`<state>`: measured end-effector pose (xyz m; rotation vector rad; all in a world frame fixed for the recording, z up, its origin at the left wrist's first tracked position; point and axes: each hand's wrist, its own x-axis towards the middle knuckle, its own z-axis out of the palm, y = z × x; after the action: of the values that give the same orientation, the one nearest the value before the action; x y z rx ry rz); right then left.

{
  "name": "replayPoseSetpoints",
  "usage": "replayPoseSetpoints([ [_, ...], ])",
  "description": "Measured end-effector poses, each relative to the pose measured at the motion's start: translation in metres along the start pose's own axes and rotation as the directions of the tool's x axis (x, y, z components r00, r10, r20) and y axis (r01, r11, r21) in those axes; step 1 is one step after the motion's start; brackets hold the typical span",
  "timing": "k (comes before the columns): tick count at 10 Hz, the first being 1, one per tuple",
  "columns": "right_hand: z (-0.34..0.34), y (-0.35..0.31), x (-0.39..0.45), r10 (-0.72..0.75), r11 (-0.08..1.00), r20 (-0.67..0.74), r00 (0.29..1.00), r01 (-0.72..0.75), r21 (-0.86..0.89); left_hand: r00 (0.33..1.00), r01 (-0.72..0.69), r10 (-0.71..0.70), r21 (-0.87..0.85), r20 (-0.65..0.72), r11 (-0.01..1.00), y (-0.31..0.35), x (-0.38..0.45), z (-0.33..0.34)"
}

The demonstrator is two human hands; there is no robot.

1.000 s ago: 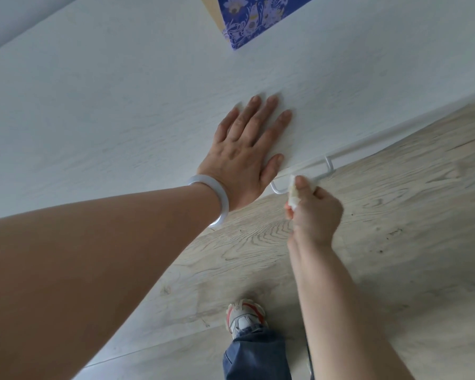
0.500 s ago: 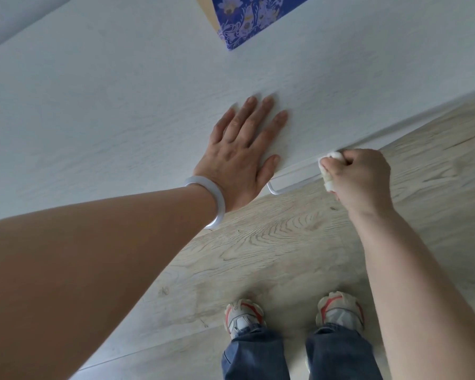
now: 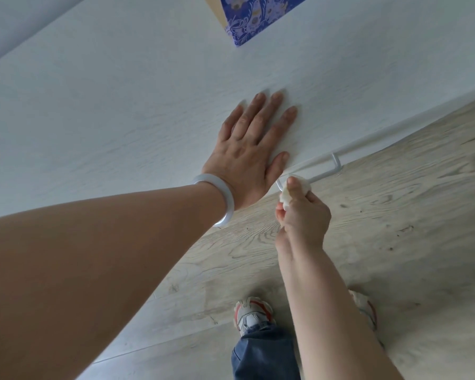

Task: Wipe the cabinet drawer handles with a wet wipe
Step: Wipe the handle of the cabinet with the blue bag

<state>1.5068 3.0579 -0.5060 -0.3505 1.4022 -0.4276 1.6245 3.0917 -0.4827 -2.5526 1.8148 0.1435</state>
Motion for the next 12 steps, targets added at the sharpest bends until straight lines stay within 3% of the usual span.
replayPoseSetpoints([
  [2, -0.028, -0.018, 0.022, 0.154, 0.988, 0.353, 0.923, -0.149, -0.041, 1.000, 0.008, -0.008, 0.009, -0.001, 1.000, 0.000, 0.000, -0.001],
  [4, -0.042, -0.005, 0.036, 0.124, 0.992, 0.576, 0.808, -0.105, -0.068, 1.000, 0.006, -0.007, 0.005, 0.007, 1.000, 0.000, -0.001, 0.000],
  [6, -0.055, -0.032, 0.051, 0.141, 0.974, 0.594, 0.792, -0.003, -0.227, 1.000, 0.003, -0.003, 0.003, 0.004, 1.000, 0.000, 0.000, 0.000],
  [7, -0.061, -0.038, 0.056, 0.064, 0.981, 0.582, 0.810, 0.057, -0.187, 1.000, 0.009, -0.009, 0.000, -0.003, 1.000, -0.001, 0.000, 0.001],
  [8, -0.061, -0.040, 0.062, -0.087, 0.976, 0.467, 0.880, 0.169, -0.135, 1.000, 0.006, -0.006, -0.001, 0.002, 1.000, 0.000, 0.000, 0.001],
  [9, -0.055, -0.042, 0.063, -0.064, 0.989, 0.523, 0.850, 0.123, -0.080, 1.000, 0.005, -0.005, -0.005, -0.003, 1.000, 0.000, 0.000, 0.001],
  [10, -0.053, -0.040, 0.063, 0.036, 0.991, 0.662, 0.749, -0.112, 0.073, 1.000, 0.003, -0.003, -0.001, -0.002, 1.000, 0.000, 0.000, 0.001],
  [11, -0.055, -0.029, 0.065, 0.065, 0.937, 0.663, 0.746, -0.274, 0.216, 1.000, 0.002, -0.002, -0.003, -0.003, 1.000, -0.001, -0.001, 0.001],
  [12, -0.048, -0.015, 0.059, 0.036, 0.961, 0.652, 0.757, -0.206, 0.185, 1.000, 0.005, -0.005, 0.000, -0.003, 1.000, -0.001, -0.001, 0.001],
])
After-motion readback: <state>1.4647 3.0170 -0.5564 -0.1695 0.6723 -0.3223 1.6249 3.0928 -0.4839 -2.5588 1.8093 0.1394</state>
